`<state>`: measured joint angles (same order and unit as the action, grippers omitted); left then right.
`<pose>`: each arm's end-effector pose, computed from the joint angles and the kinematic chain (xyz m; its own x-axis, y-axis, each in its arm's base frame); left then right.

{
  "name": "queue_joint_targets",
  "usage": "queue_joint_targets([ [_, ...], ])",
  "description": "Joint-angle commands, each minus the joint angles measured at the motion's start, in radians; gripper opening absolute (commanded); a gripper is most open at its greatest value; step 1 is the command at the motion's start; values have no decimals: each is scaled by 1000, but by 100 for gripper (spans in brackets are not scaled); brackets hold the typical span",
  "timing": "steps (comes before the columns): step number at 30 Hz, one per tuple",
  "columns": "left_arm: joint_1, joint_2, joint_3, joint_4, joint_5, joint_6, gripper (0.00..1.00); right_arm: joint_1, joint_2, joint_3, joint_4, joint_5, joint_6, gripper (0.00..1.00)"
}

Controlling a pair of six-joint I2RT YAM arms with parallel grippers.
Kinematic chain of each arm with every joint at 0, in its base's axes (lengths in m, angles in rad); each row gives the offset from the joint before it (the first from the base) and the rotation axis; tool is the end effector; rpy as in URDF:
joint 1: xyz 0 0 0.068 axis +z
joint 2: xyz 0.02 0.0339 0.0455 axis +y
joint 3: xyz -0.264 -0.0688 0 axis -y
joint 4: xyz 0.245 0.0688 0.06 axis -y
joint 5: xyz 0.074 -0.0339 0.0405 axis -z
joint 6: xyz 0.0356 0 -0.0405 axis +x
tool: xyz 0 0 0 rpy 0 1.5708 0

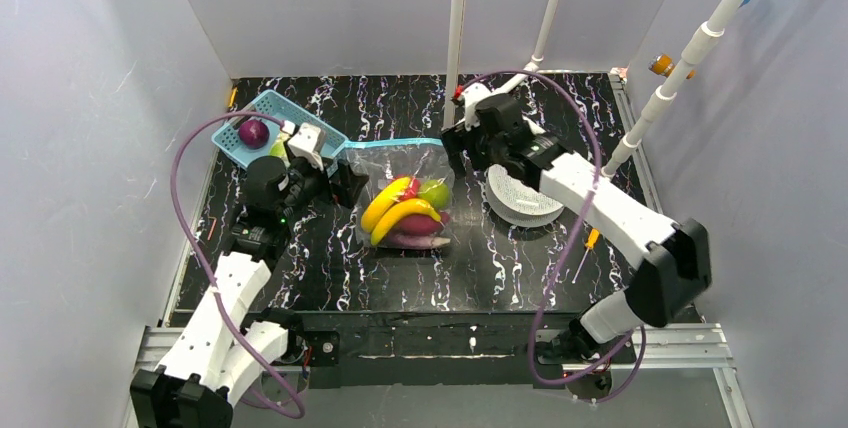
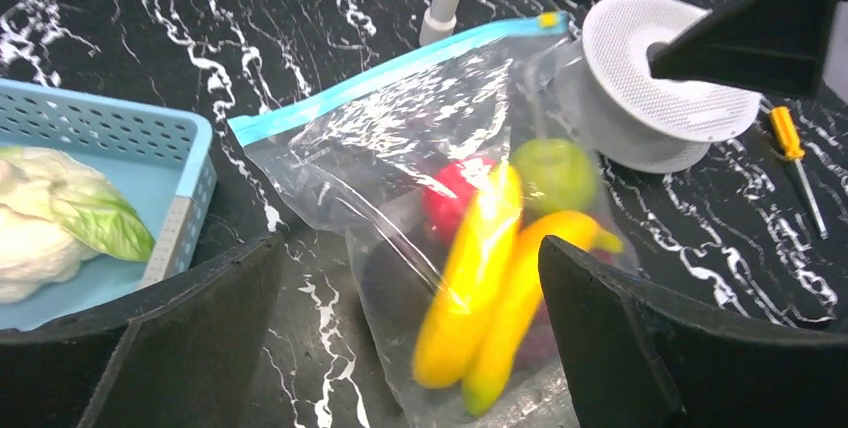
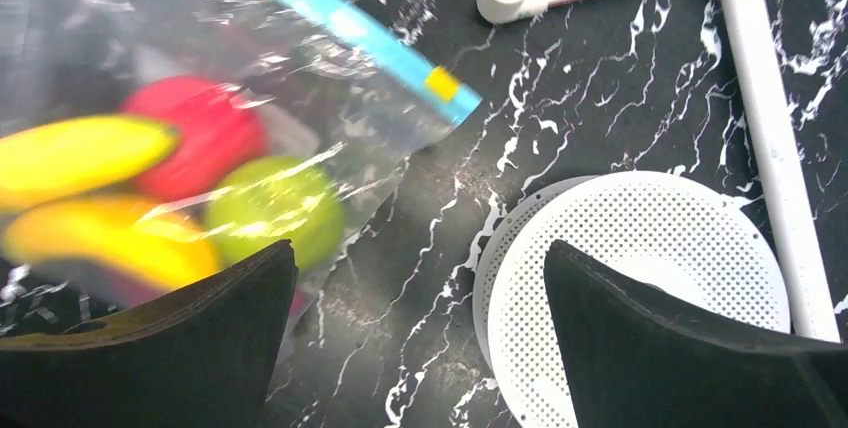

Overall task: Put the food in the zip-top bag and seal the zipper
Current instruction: Place the zipper food storage bag at the center of the board, then reset both arms

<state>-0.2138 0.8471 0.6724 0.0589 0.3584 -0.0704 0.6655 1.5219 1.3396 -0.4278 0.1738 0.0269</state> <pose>0.1962 -0.0554 0.3154 -0.1506 -0.0347 -0.9880 0.5299 0.8409 -0.1103 0.2778 0.2102 0.3293 -0.4639 -0.3305 -0.8220 -0.4844 0.8715 -0.0770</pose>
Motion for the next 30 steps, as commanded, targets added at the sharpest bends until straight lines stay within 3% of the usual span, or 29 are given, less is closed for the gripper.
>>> queue_joint_targets([
  [1, -9, -48, 174, -159, -54, -21, 98, -3, -228, -21, -2, -92, 20, 98],
  [4, -10, -87, 247, -234, -104, -78, 98, -3, -354, -85, 29, -22, 84, 98],
  [15, -10, -306, 319, -244, -230, -132, 98, -3, -701, -175, -5, 333, 172, 98],
  [24, -9, -398, 364, -259, -383, -97, 98, -3, -930, -223, 76, 380, 183, 99],
  [30, -9, -400, 375, -274, -398, -79, 98, -3, -1003, -264, 119, 371, 188, 98],
])
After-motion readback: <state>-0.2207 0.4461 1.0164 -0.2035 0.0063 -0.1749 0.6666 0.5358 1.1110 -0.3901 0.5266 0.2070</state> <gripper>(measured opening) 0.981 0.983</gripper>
